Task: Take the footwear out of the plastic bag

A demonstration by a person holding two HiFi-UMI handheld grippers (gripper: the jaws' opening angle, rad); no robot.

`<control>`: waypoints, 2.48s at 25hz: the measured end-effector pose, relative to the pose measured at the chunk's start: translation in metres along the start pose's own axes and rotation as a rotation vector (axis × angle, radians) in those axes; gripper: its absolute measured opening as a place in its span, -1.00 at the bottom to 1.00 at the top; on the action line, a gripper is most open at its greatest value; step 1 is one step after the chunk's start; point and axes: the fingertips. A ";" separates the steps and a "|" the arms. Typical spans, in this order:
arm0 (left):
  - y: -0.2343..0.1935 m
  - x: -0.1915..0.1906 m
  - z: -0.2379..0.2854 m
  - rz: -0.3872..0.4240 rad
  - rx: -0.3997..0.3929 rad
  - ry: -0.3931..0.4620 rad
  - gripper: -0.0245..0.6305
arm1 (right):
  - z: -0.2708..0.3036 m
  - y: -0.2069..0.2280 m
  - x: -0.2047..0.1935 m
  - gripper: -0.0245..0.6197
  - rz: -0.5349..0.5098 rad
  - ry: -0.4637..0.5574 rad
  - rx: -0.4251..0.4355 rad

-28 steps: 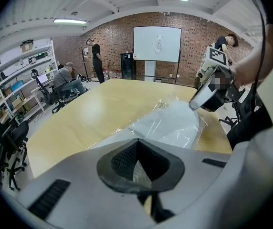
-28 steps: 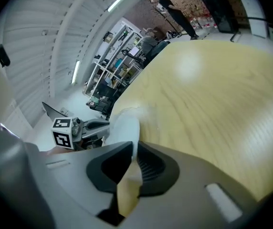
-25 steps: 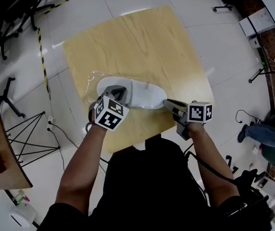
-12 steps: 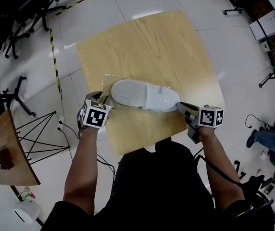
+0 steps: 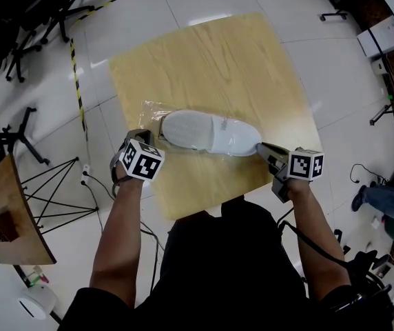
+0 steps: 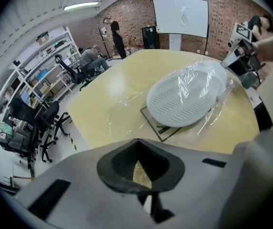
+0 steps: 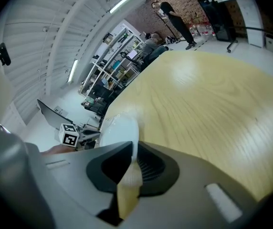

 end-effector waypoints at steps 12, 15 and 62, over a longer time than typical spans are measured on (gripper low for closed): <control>0.000 0.074 -0.039 -0.222 -0.154 0.231 -0.43 | -0.005 0.003 -0.002 -0.81 0.003 0.015 -0.021; 0.032 0.085 -0.031 -0.195 -0.232 0.204 -0.43 | -0.002 0.003 -0.004 -0.81 0.008 0.010 -0.029; -0.006 0.047 0.023 -0.037 -0.067 0.022 -0.90 | -0.080 0.036 -0.004 -0.81 0.054 0.070 -0.070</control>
Point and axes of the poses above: the fingertips, and each gripper's own axes: z forward along the fingers, y to its right, x out of its top, and after that the axes turned 14 degrees about x, right-handed
